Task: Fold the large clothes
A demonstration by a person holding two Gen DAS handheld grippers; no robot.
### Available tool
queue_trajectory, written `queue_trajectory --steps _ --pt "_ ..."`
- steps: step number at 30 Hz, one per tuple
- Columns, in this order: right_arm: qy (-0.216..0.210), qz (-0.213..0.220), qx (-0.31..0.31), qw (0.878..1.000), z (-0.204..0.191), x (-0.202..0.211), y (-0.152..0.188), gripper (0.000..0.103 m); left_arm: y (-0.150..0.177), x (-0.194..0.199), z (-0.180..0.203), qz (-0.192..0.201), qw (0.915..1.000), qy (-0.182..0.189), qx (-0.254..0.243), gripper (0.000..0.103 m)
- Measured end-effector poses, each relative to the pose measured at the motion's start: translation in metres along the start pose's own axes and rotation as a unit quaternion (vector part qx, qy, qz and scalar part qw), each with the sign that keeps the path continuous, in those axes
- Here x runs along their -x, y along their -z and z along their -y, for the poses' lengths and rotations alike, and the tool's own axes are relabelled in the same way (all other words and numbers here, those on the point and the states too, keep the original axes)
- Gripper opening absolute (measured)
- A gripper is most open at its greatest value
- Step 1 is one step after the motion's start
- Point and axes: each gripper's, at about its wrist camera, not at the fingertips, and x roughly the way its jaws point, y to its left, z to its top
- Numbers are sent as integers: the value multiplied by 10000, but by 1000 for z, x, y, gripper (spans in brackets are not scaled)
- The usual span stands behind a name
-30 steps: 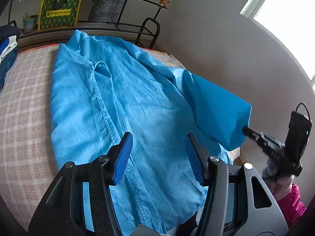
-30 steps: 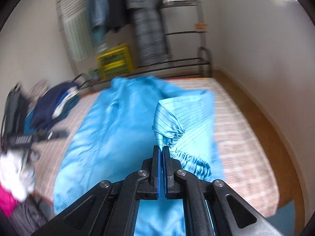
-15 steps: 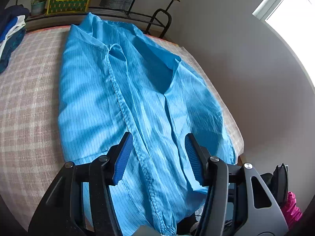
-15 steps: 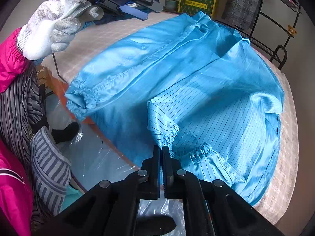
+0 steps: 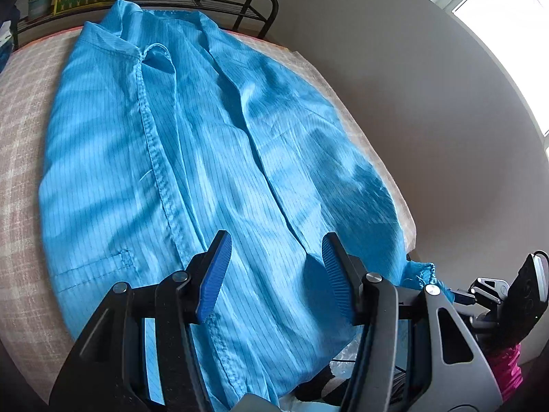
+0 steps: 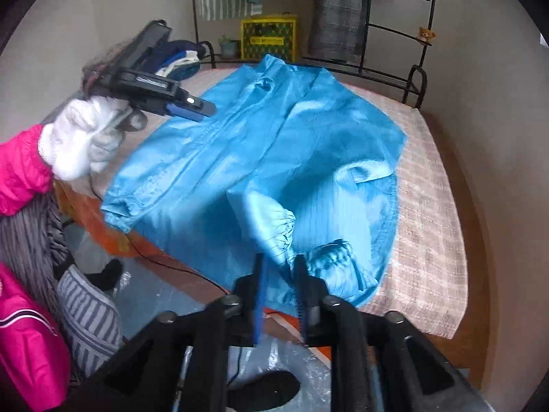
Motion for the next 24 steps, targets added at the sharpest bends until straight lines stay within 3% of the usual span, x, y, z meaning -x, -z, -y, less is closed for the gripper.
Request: queue_trajectory --steps 2,6,9,11,14,16,20,21,22,24 --pt "-440 246 -24 9987 -2 10 -2 39 -5 -8 5 -60 10000 20 -22 56" --pt "-663 591 -684 9937 23 12 -11 40 -17 -23 12 -117 9999 -84 -93 56" --pt "-229 363 -1504 9877 68 -12 -17 40 -30 -40 9 -340 9993 37 128 56" --pt "-203 157 -2063 9782 99 -35 -16 40 -39 -52 5 -409 9987 44 311 56" --pt "-70 -90 -2360 9717 124 -64 -14 40 -53 -69 2 -473 9979 -5 450 56" --pt "-165 -186 -2447 9693 135 -80 -14 41 -63 -80 1 -528 9975 -8 471 56" --pt "-871 -305 -2738 9574 143 -102 -12 44 -74 -102 -11 -629 9952 -26 750 56" --pt "-851 -373 -2720 9578 141 -105 -12 38 -74 -106 -13 -654 9949 -50 764 56" --pt "-848 -393 -2699 9584 137 -103 -12 19 -75 -111 -15 -679 9947 -84 767 56" --pt "-703 -178 -2663 9612 131 -89 -15 2 -74 -116 -17 -654 9952 -134 716 56"
